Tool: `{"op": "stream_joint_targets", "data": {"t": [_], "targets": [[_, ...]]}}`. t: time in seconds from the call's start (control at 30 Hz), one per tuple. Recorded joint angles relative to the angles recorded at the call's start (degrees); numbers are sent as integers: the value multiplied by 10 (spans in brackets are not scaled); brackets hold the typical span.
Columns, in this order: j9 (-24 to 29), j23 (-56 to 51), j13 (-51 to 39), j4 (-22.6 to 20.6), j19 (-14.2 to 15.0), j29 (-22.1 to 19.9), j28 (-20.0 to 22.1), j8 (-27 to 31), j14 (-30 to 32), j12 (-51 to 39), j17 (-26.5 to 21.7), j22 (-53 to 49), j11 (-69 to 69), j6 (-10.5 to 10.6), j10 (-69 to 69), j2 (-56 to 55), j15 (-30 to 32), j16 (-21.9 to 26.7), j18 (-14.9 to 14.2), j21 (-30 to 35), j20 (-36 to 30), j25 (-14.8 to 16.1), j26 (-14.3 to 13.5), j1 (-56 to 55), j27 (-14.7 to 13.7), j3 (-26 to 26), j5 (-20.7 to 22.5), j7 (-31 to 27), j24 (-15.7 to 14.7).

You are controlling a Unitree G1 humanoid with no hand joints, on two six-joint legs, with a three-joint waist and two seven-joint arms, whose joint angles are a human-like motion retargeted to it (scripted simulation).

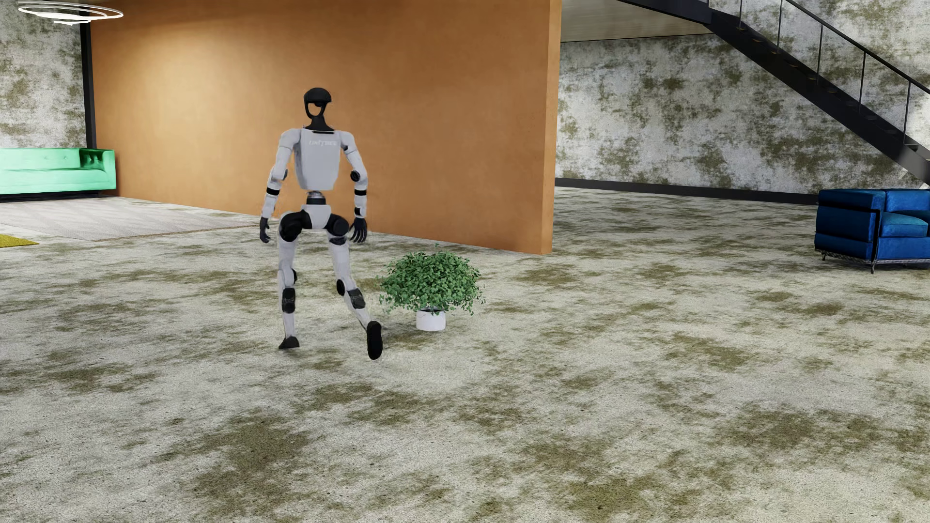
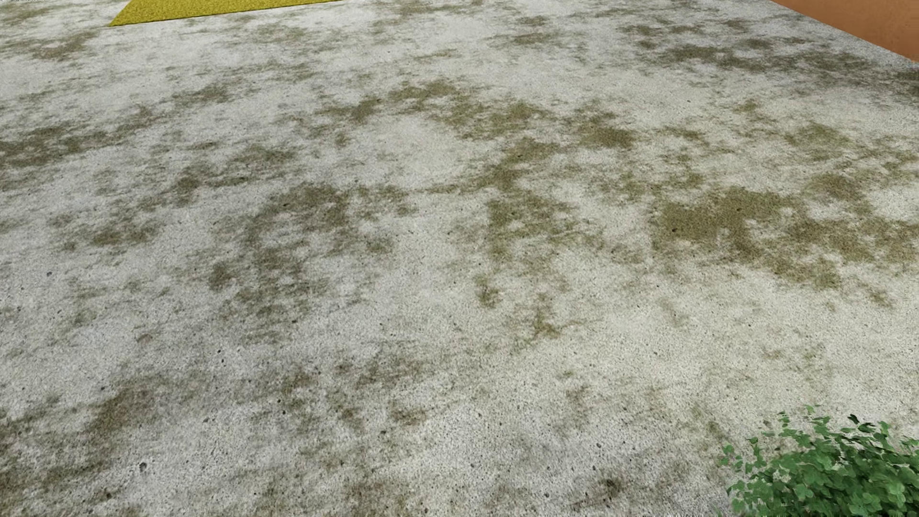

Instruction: Go around plant

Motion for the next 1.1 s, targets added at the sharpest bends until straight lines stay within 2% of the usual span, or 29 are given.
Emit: {"op": "stream_joint_targets", "data": {"t": [0.03, 0.13, 0.17, 0.2, 0.3, 0.4, 0.43, 0.5, 0.57, 0.7, 0.83, 0.93, 1.1], "targets": [[9, -22, -16, -3, 0, 0, 0, 0, -10, -17, -5, -9, 58, 5, -12, -37, -32, 13, 0, -22, 6, 0, 0, 21, 0, -10, 4, 0, 0], [44, -87, -71, -9, 0, 0, 0, 0, -35, -78, -23, -12, 152, 25, -36, -120, -267, 50, 0, -72, 29, 0, 0, 70, 0, -63, 26, 0, 0], [53, -104, -87, -6, 0, 0, 0, 0, -43, -98, -29, -8, 136, 33, -42, -141, -305, 59, 0, -80, 39, 0, 0, 82, 0, -80, 32, 0, 0], [58, -120, -99, -2, 0, 0, 0, 0, -50, -115, -35, -5, 102, 40, -50, -160, -318, 67, 0, -84, 50, 0, 0, 93, 0, -92, 38, 0, 0], [63, -144, -112, 6, 0, 0, 0, 0, -71, -147, -46, -17, -58, 53, -73, -186, -290, 79, 0, -80, 73, 0, 0, 122, 0, -104, 63, 0, 0], [50, -124, -100, 5, 0, 0, 0, 0, -92, -150, -40, -51, -175, 50, -83, -165, -250, 79, 0, -64, 67, 0, 0, 138, 0, -120, 76, 0, 0], [40, -109, -89, 3, 0, 0, 0, 0, -99, -147, -34, -57, -191, 45, -82, -155, -237, 77, 0, -64, 61, 0, 0, 137, 0, -123, 73, 0, 0], [22, -66, -65, -7, 0, 0, 0, 0, -113, -139, -18, -60, -220, 26, -78, -123, -263, 70, 0, -66, 48, 0, 0, 136, 0, -113, 60, 0, 0], [9, -12, -50, -14, 0, 0, 0, 0, -126, -123, -5, -47, -253, 3, -82, -94, -285, 63, 0, -43, 41, 0, 0, 145, 0, -79, 52, 0, 0], [-8, 58, -39, -11, 0, 0, 0, 0, -162, -70, 4, 62, -265, -10, -104, -82, -272, 24, 0, 5, 16, 0, 0, 183, 0, -23, 51, 0, 0], [-13, 9, -46, -8, 0, 0, 0, 0, -192, -26, 6, 151, -260, -12, -110, -82, -279, -23, 0, -12, -44, 0, 0, 203, 0, -39, 51, 0, 0], [-19, -21, -49, -8, 0, 0, 0, 0, -205, -12, 9, 140, -258, -15, -112, -83, -282, -41, 0, -8, -59, 0, 0, 208, 0, -43, 50, 0, 0], [-17, -18, -54, -11, 0, 0, 0, 0, -209, -20, 10, 114, -263, -17, -113, -82, -288, -40, 0, 16, -64, 0, 0, 208, 0, -33, 49, 0, 0]]}}
